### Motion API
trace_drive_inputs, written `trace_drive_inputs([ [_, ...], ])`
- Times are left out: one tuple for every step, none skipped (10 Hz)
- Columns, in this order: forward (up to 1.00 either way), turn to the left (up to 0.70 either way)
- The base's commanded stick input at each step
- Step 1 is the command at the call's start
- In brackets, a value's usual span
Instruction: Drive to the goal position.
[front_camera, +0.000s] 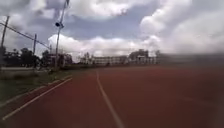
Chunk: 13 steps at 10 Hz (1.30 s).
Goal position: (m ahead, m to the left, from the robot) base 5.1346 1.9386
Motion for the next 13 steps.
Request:
trace_drive_inputs([
  [0.00,0.00],
  [0.00,0.00],
  [0.00,0.00],
  [0.00,0.00],
  [0.00,0.00],
  [0.00,0.00],
  [0.03,0.00],
  [0.67,0.00],
  [0.93,0.00],
  [0.99,0.00],
  [1.00,0.00],
  [1.00,0.00],
  [1.00,0.00],
])
